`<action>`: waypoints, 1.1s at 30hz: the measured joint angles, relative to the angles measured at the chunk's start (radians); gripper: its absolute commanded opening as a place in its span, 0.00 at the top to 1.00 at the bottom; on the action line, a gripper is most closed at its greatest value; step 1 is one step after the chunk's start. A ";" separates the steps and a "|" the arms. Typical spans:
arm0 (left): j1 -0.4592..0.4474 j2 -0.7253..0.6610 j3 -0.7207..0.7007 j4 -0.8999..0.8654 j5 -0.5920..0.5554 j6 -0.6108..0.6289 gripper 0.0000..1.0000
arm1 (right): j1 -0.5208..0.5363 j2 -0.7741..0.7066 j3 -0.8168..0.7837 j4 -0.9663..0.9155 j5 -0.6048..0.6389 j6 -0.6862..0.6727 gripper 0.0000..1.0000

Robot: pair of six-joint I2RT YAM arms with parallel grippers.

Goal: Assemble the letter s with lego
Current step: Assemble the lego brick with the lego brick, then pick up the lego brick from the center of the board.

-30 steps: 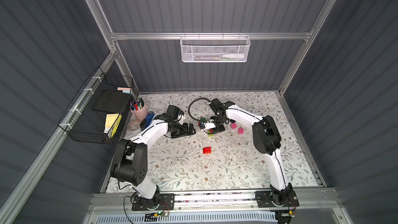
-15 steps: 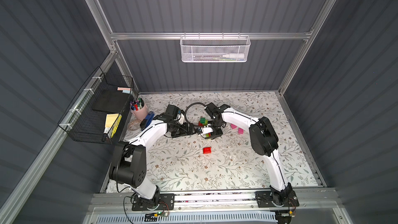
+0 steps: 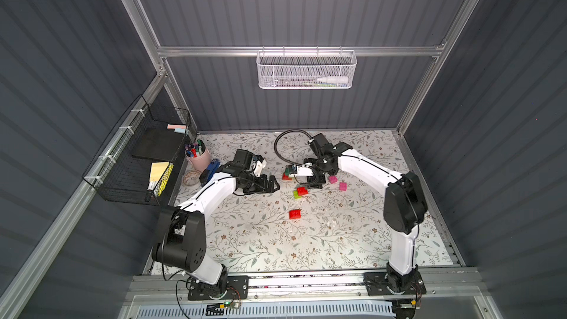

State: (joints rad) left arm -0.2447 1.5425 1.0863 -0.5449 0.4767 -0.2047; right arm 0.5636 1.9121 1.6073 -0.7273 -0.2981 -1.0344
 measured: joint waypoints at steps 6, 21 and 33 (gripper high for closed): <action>-0.056 0.000 0.005 0.015 0.011 0.113 0.00 | -0.074 -0.196 -0.230 0.167 -0.087 0.177 0.01; -0.220 0.221 0.140 0.050 -0.009 0.447 0.06 | -0.184 -0.463 -0.628 0.481 -0.143 0.776 0.01; -0.291 0.363 0.159 0.162 -0.114 0.563 0.21 | -0.232 -0.524 -0.754 0.534 -0.125 0.960 0.01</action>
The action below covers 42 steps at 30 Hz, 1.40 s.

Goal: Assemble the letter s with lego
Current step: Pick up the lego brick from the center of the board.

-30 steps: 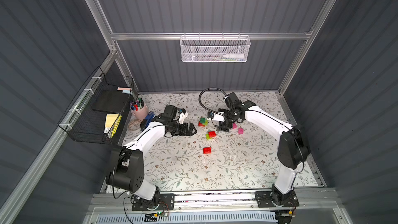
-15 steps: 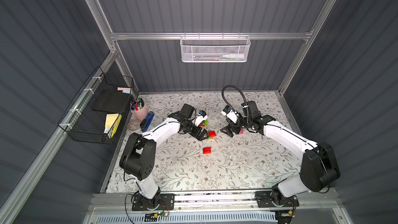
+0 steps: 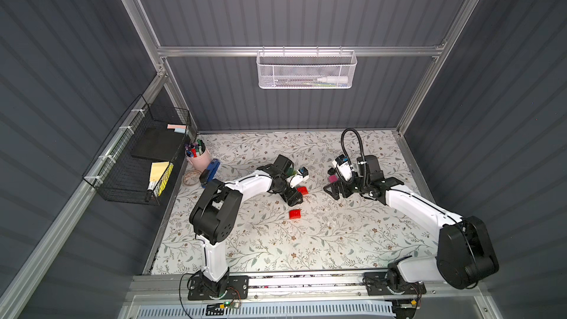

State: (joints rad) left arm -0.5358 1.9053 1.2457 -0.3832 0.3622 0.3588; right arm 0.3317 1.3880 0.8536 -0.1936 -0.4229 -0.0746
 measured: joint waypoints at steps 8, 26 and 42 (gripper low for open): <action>-0.005 0.069 0.053 0.038 -0.035 0.043 0.33 | -0.005 -0.008 -0.049 0.037 -0.006 0.040 0.01; -0.016 0.109 0.096 0.015 -0.062 0.102 0.55 | -0.017 -0.010 -0.057 0.066 -0.007 0.056 0.01; -0.018 0.131 0.150 -0.072 -0.060 0.171 0.66 | -0.023 -0.012 -0.057 0.067 -0.006 0.058 0.01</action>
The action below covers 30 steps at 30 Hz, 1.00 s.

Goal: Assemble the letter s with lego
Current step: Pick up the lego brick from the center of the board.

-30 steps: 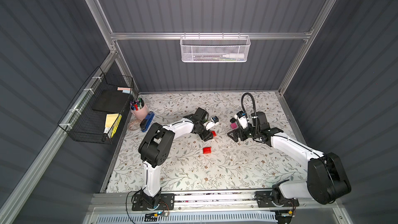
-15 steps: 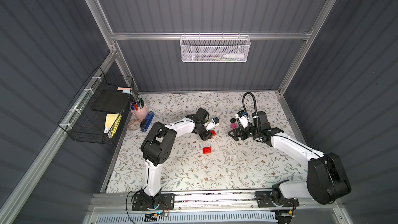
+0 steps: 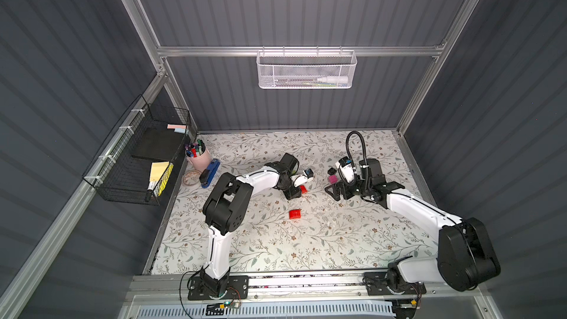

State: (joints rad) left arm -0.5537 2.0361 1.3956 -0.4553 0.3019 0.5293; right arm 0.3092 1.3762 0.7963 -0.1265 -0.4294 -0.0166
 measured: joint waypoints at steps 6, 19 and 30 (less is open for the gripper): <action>0.009 -0.001 0.083 -0.090 0.026 0.047 0.65 | -0.012 -0.008 -0.003 0.016 0.002 0.032 0.01; 0.134 -0.012 0.323 -0.303 0.153 0.260 0.61 | -0.014 0.116 0.035 0.053 -0.085 0.202 0.02; 0.192 0.058 0.465 -0.371 0.161 0.393 0.60 | 0.039 0.267 0.145 0.087 -0.103 0.410 0.04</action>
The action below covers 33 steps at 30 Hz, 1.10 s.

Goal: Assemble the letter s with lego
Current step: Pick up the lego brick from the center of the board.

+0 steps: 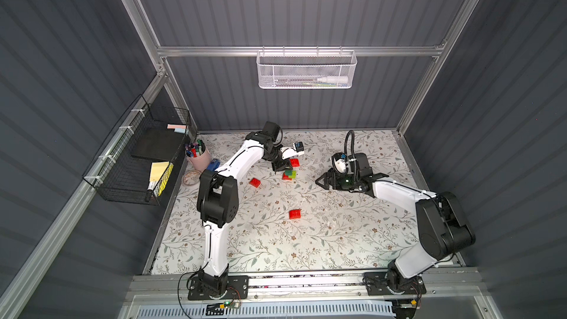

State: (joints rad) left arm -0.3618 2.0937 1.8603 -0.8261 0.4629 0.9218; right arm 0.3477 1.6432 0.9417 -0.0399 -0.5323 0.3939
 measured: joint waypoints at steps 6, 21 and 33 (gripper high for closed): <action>0.022 0.058 0.045 -0.035 0.020 0.056 0.60 | 0.032 0.116 0.070 0.035 -0.006 0.144 0.05; 0.069 0.109 0.102 -0.063 0.082 0.112 0.65 | 0.072 0.346 0.166 0.234 -0.087 0.433 0.09; 0.082 0.111 0.077 0.014 0.178 0.111 0.69 | 0.088 0.411 0.177 0.370 -0.136 0.558 0.09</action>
State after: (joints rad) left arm -0.2802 2.2047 1.9377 -0.8120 0.6411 1.0332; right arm 0.4358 2.0544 1.1191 0.3298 -0.6682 0.9516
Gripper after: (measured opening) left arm 0.373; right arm 0.912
